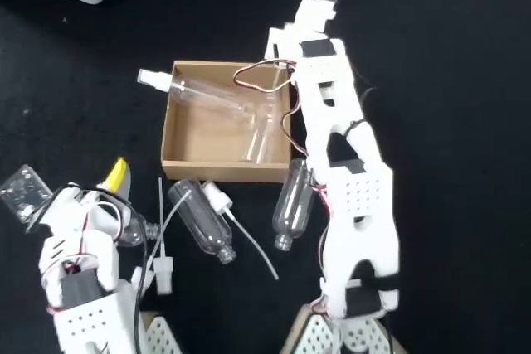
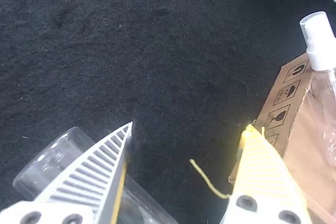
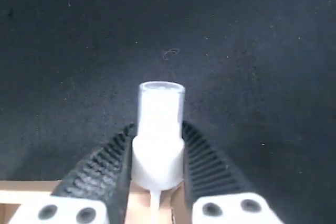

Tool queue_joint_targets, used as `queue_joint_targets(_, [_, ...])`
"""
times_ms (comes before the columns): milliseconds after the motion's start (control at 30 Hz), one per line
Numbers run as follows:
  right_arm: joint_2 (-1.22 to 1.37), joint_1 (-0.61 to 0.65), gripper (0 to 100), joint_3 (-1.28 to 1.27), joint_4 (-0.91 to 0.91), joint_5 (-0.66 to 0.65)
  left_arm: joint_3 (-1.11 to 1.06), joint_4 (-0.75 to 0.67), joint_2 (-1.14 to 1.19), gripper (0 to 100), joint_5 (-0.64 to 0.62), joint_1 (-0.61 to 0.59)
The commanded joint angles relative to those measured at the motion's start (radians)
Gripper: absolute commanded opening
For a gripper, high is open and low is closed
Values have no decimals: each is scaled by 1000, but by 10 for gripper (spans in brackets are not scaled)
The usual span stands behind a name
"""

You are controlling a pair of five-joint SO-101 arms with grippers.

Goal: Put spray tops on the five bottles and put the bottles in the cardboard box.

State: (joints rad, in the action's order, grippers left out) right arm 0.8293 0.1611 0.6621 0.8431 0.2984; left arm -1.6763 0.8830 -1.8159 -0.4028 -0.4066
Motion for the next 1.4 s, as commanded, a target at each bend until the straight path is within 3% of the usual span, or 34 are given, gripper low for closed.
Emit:
queue_joint_targets(0, [-30,-29,28,70,-20,0,-24,3,-9,299,8,2])
queue_joint_targets(100, [-51,-29,14,70,12,-8,-24,3,-9,299,8,2])
queue_joint_targets(300, [-128,-21,11,61,129,-143,-24,3,-9,299,8,2])
queue_joint_targets(1167, [-309,121,11,64,505,-140,-24,3,-9,299,8,2])
queue_joint_targets(1367, [-369,166,11,62,606,-64,-24,3,-9,299,8,2])
